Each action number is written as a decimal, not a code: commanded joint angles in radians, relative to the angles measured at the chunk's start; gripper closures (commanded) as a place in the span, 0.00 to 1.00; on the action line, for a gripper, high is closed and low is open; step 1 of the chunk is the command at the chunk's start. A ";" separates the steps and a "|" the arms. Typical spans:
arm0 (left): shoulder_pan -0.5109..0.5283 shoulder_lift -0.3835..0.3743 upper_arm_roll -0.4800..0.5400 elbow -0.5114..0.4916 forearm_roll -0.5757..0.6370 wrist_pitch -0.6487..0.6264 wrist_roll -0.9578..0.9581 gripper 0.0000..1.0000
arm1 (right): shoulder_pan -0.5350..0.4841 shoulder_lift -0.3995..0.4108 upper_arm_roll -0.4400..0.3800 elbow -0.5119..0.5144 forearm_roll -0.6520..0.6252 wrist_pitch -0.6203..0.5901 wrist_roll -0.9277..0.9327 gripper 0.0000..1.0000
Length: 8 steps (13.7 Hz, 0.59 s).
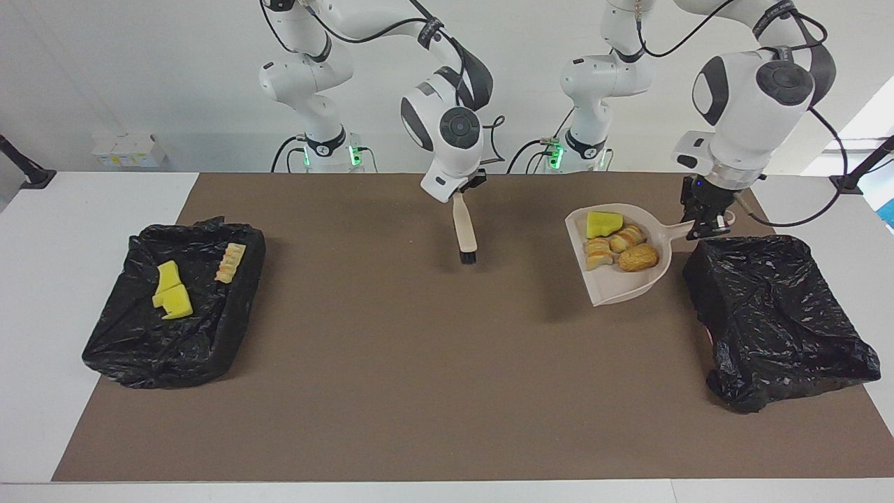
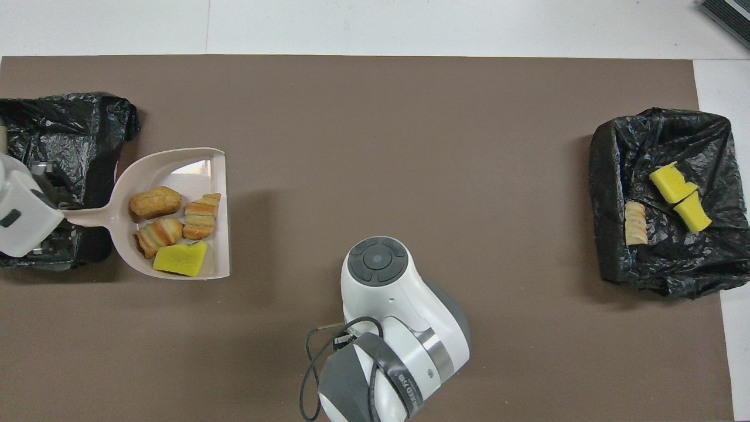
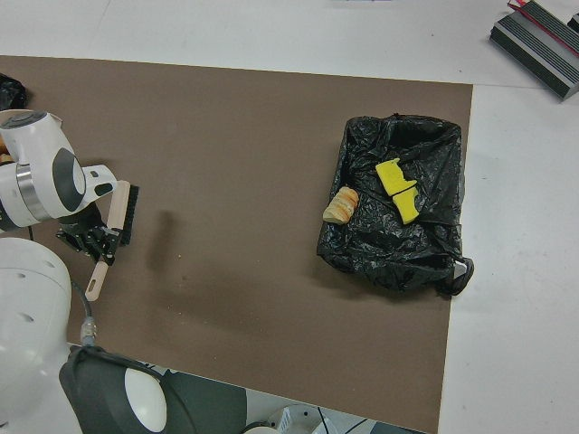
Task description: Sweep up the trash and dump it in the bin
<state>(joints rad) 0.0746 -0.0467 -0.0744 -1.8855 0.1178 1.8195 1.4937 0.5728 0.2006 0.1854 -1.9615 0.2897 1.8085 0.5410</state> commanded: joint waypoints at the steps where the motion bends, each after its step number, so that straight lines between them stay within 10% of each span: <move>1: 0.092 0.016 -0.013 0.094 0.010 -0.031 0.107 1.00 | 0.047 -0.014 0.000 -0.075 0.023 0.096 0.078 1.00; 3: 0.144 0.034 -0.013 0.130 0.008 -0.023 0.172 1.00 | 0.053 -0.017 0.000 -0.114 0.023 0.133 0.088 1.00; 4: 0.171 0.043 -0.013 0.147 0.009 -0.026 0.169 1.00 | 0.049 -0.014 0.000 -0.103 0.023 0.120 0.089 0.85; 5: 0.192 0.048 -0.013 0.164 0.010 -0.028 0.174 1.00 | 0.045 -0.007 0.000 -0.082 0.013 0.095 0.074 0.01; 8: 0.290 0.105 -0.013 0.261 0.000 -0.037 0.217 1.00 | 0.013 0.003 -0.003 -0.011 0.000 0.088 0.073 0.00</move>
<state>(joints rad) 0.3062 -0.0004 -0.0735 -1.7312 0.1180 1.8185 1.6770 0.6232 0.2073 0.1796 -2.0154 0.2912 1.9142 0.6175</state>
